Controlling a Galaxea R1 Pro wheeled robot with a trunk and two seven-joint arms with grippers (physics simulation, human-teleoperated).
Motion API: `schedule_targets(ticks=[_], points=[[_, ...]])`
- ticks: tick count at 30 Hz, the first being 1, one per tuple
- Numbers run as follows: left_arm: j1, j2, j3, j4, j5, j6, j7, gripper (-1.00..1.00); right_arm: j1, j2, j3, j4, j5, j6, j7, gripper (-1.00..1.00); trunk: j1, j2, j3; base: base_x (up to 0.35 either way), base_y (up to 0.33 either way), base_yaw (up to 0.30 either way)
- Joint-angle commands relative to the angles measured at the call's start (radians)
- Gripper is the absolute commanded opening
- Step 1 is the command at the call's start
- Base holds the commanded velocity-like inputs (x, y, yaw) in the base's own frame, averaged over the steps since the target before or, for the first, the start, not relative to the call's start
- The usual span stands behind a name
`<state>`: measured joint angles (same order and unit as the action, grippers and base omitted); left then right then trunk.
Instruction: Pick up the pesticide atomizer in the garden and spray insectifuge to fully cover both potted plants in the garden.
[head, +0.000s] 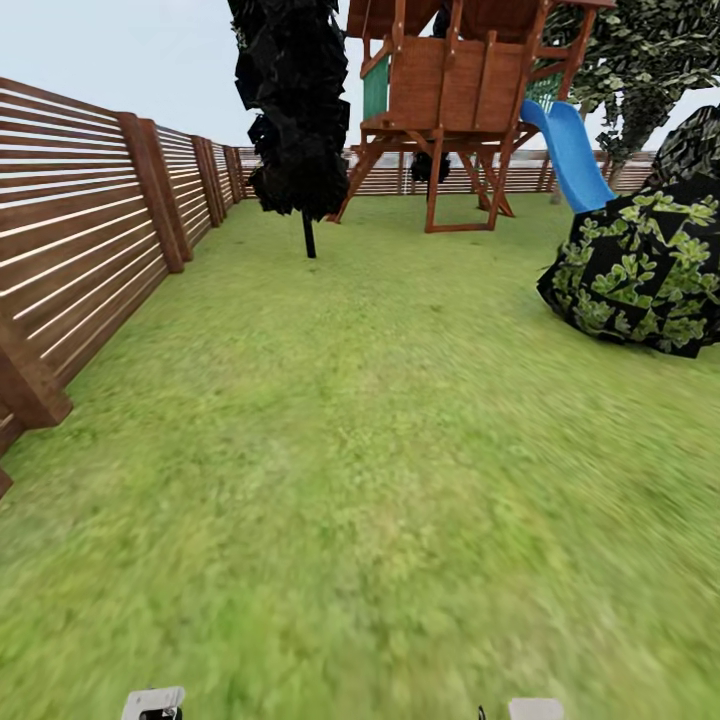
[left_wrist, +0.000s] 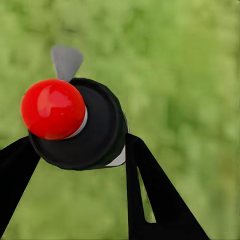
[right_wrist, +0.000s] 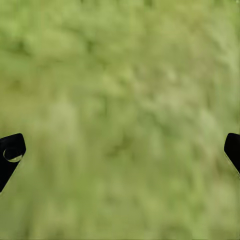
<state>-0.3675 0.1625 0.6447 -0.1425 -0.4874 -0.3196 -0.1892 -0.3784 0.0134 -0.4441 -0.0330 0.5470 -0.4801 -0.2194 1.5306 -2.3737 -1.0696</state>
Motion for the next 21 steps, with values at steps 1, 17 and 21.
schedule_targets(ticks=[1, 17, 21], points=[[-0.001, 0.000, 0.008, 0.001, -0.005, -0.003, -0.006, -1.00, 0.000, 0.000, -0.006, 0.001, 0.011, -0.002, -0.006, 1.00, 0.000, 0.000, -0.001, 0.338, 0.000, 0.000], [-0.001, 0.000, 0.009, 0.000, -0.004, -0.003, -0.006, -1.00, 0.000, 0.000, -0.005, 0.001, 0.011, -0.002, -0.006, 1.00, 0.000, 0.000, -0.001, 0.339, 0.000, -0.218], [-0.001, 0.000, 0.009, 0.000, -0.004, -0.002, -0.006, -1.00, 0.000, 0.000, -0.006, 0.001, 0.010, -0.002, -0.006, 1.00, 0.000, 0.000, -0.001, 0.339, 0.000, -0.047]])
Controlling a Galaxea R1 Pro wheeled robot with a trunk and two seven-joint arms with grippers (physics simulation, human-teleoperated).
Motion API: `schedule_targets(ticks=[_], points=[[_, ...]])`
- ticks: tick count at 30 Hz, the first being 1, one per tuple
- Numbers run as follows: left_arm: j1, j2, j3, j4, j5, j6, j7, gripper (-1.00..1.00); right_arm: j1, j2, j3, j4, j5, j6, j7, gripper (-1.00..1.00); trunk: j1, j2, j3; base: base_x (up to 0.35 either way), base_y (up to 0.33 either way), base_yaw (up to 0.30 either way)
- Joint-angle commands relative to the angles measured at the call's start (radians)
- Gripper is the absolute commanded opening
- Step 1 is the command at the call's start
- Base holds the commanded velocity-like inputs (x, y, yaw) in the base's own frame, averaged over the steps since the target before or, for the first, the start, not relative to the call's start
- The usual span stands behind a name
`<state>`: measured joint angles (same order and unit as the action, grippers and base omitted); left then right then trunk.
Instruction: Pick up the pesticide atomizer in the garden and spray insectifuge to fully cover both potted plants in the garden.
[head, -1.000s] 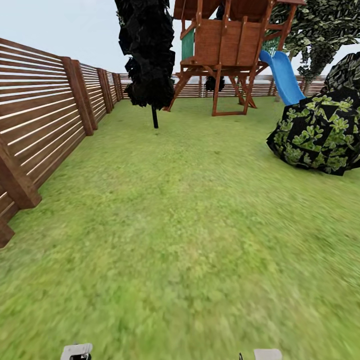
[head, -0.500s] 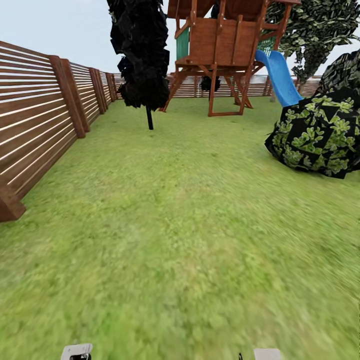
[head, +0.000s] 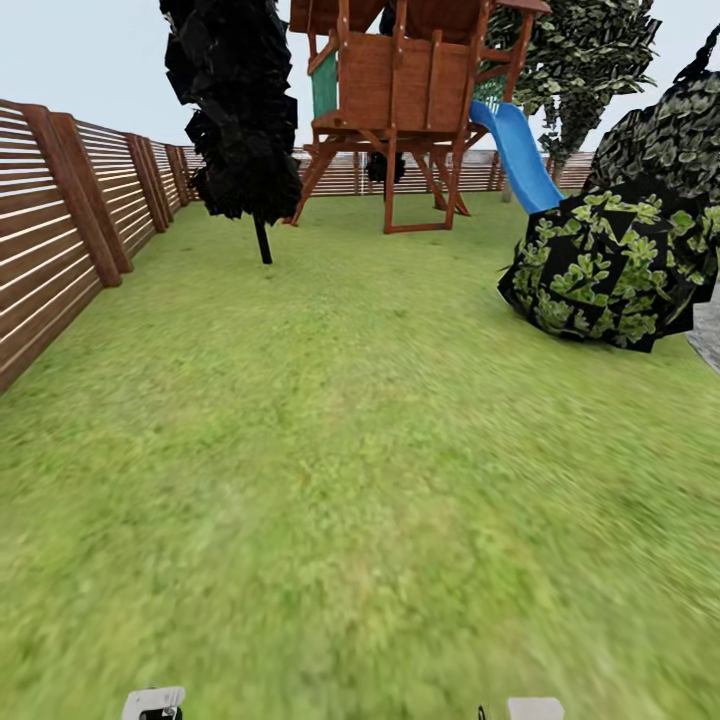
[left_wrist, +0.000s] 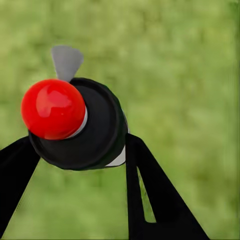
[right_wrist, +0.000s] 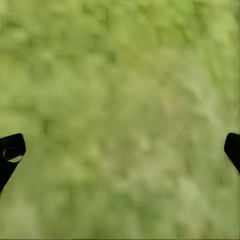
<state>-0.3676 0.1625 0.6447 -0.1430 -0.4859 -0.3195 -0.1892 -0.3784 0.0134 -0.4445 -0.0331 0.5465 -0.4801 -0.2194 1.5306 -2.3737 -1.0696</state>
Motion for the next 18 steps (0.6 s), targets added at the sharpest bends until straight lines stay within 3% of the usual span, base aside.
schedule_targets(ticks=[1, 18], points=[[-0.001, 0.000, 0.009, 0.000, -0.005, -0.003, -0.006, -1.00, -0.001, 0.000, -0.005, 0.001, 0.011, -0.002, -0.006, 1.00, 0.000, 0.000, -0.001, 0.339, 0.000, -0.012], [-0.001, 0.000, 0.009, 0.001, -0.005, -0.003, -0.006, -1.00, -0.001, -0.001, -0.005, 0.001, 0.012, -0.002, -0.006, 1.00, 0.000, 0.000, -0.001, 0.339, 0.000, -0.001]])
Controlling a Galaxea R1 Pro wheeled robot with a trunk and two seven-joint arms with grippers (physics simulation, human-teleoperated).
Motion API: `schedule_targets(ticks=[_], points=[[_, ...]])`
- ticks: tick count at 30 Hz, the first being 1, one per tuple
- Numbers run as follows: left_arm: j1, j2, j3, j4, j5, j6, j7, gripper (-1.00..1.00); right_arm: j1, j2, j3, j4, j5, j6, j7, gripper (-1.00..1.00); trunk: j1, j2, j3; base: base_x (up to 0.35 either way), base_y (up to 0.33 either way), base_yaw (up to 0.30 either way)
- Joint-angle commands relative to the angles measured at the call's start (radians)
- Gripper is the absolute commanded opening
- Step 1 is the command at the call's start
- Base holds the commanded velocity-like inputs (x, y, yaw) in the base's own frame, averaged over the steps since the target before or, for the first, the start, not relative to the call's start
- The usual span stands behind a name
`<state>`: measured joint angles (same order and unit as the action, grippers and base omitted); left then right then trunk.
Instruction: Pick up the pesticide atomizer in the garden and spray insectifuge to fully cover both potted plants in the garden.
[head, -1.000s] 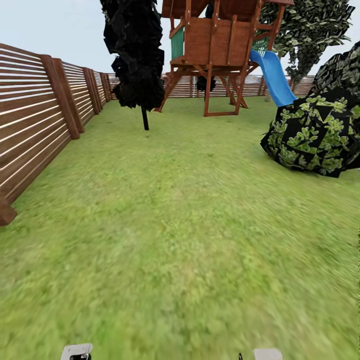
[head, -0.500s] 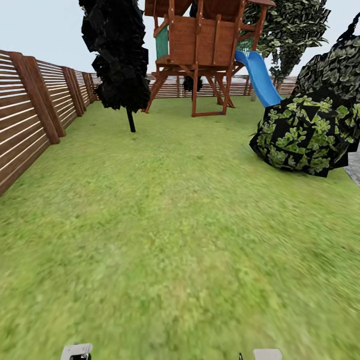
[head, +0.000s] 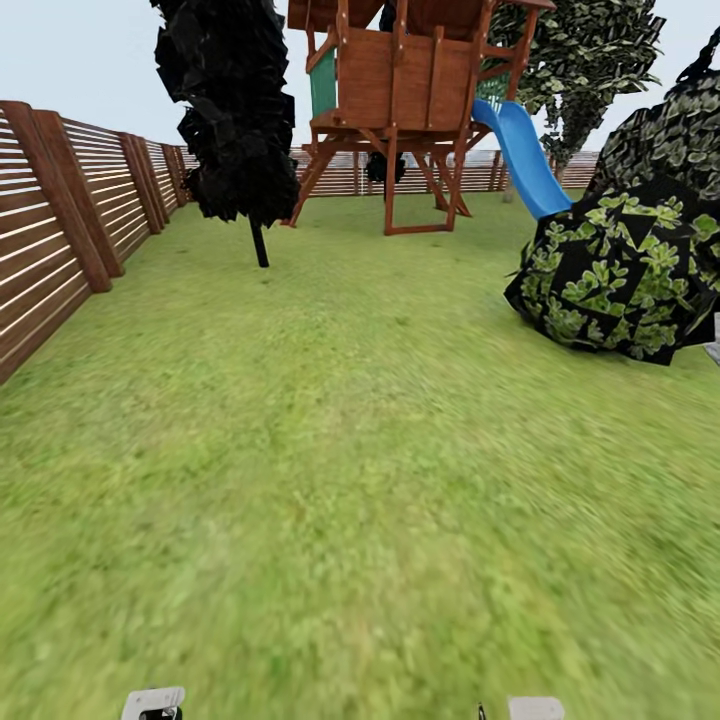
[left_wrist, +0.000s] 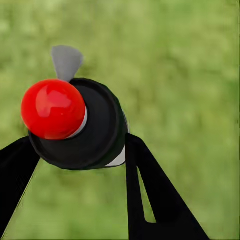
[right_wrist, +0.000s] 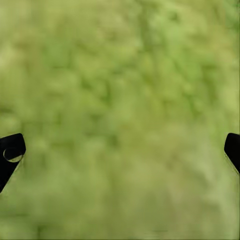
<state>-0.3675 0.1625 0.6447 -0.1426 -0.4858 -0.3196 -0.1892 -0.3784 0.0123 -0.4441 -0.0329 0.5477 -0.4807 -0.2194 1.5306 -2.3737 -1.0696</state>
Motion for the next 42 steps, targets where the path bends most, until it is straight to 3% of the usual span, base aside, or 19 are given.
schedule_targets(ticks=[1, 10, 19, 42], points=[[-0.001, 0.000, 0.009, 0.001, -0.005, -0.003, -0.006, -1.00, 0.000, 0.000, -0.005, 0.001, 0.011, -0.002, -0.006, 1.00, 0.000, 0.000, -0.001, 0.339, 0.000, 0.000], [-0.001, 0.000, 0.009, 0.000, -0.005, -0.002, -0.006, -1.00, 0.000, 0.000, -0.006, 0.001, 0.011, -0.002, -0.006, 1.00, 0.000, 0.000, -0.001, 0.339, 0.000, -0.018], [-0.001, 0.000, 0.009, 0.000, -0.005, -0.002, -0.006, -1.00, 0.000, 0.001, -0.006, 0.001, 0.010, -0.002, -0.004, 1.00, 0.000, 0.000, -0.001, 0.339, 0.000, -0.215], [-0.001, 0.000, 0.009, 0.001, -0.005, -0.002, -0.006, -1.00, 0.000, -0.018, -0.004, 0.004, 0.014, -0.001, 0.001, 1.00, 0.000, 0.000, -0.001, 0.339, 0.000, -0.004]])
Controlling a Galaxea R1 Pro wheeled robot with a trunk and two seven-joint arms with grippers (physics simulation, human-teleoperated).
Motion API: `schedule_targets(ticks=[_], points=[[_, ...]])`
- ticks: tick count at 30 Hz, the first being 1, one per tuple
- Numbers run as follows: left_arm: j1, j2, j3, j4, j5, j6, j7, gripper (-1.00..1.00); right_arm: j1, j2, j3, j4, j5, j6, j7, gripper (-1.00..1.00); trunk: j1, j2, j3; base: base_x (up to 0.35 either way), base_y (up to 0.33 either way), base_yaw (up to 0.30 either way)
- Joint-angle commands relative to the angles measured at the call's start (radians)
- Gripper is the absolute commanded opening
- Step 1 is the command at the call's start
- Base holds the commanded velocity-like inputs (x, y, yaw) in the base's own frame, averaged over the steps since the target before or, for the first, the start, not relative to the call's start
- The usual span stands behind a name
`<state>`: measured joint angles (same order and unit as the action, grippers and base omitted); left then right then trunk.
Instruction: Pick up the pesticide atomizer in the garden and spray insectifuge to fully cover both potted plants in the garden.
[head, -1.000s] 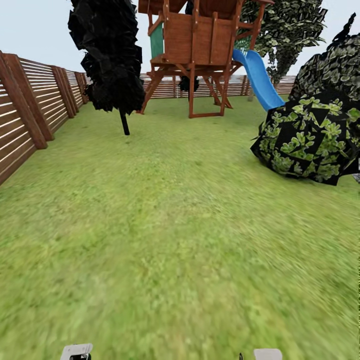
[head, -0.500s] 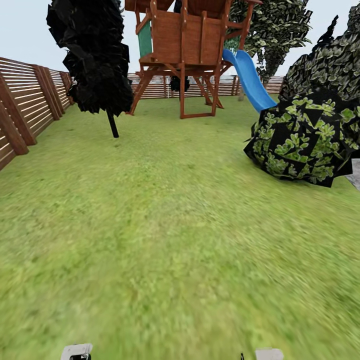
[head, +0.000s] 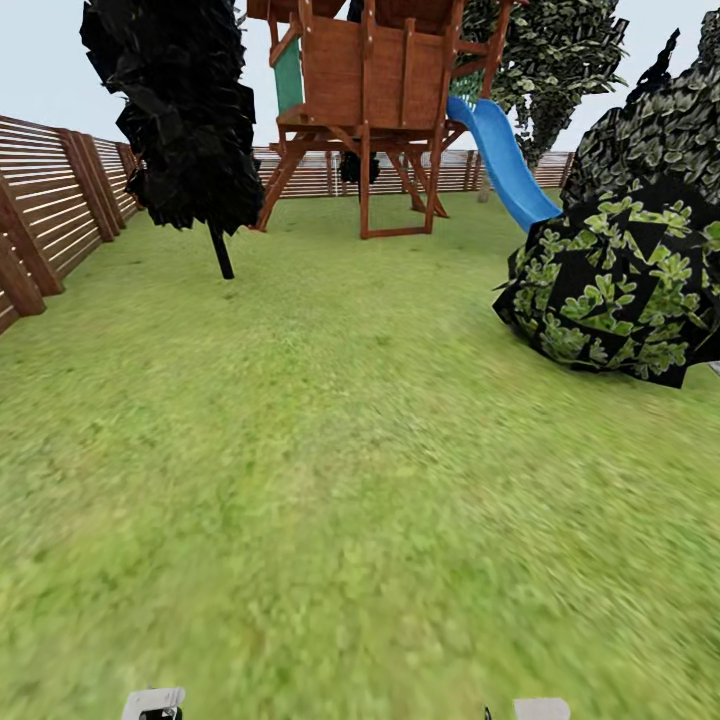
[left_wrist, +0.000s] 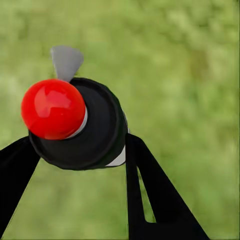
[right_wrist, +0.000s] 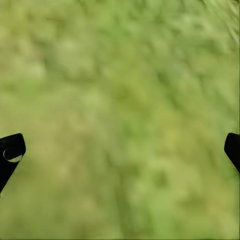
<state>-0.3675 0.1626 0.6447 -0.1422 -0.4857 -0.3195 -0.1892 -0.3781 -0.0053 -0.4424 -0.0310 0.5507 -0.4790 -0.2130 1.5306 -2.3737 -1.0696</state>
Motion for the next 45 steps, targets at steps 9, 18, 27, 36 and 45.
schedule_targets(ticks=[9, 18, 27, 36, 45], points=[[-0.001, 0.000, 0.009, 0.001, -0.005, -0.002, -0.005, -1.00, -0.001, -0.008, -0.006, 0.002, 0.012, -0.004, -0.005, 1.00, 0.000, 0.000, -0.001, 0.339, 0.000, 0.000], [-0.001, 0.000, 0.009, 0.001, -0.005, -0.003, -0.006, -1.00, -0.001, -0.013, -0.006, 0.002, 0.012, -0.004, -0.006, 1.00, 0.000, 0.000, -0.001, 0.339, 0.000, 0.000], [-0.001, 0.000, 0.009, 0.000, -0.005, -0.002, -0.006, -1.00, -0.001, -0.012, -0.006, 0.001, 0.010, -0.003, -0.006, 1.00, 0.000, 0.000, -0.001, 0.339, 0.000, 0.000], [-0.001, 0.000, 0.009, 0.000, -0.005, -0.003, -0.006, -1.00, -0.001, -0.010, -0.006, 0.000, 0.008, -0.003, -0.009, 1.00, 0.000, 0.000, -0.001, 0.339, 0.000, 0.000], [-0.001, 0.000, 0.009, 0.000, -0.005, -0.002, -0.006, -1.00, -0.001, -0.010, -0.006, 0.002, 0.007, -0.003, -0.008, 1.00, 0.000, 0.000, -0.001, 0.339, 0.000, -0.015]])
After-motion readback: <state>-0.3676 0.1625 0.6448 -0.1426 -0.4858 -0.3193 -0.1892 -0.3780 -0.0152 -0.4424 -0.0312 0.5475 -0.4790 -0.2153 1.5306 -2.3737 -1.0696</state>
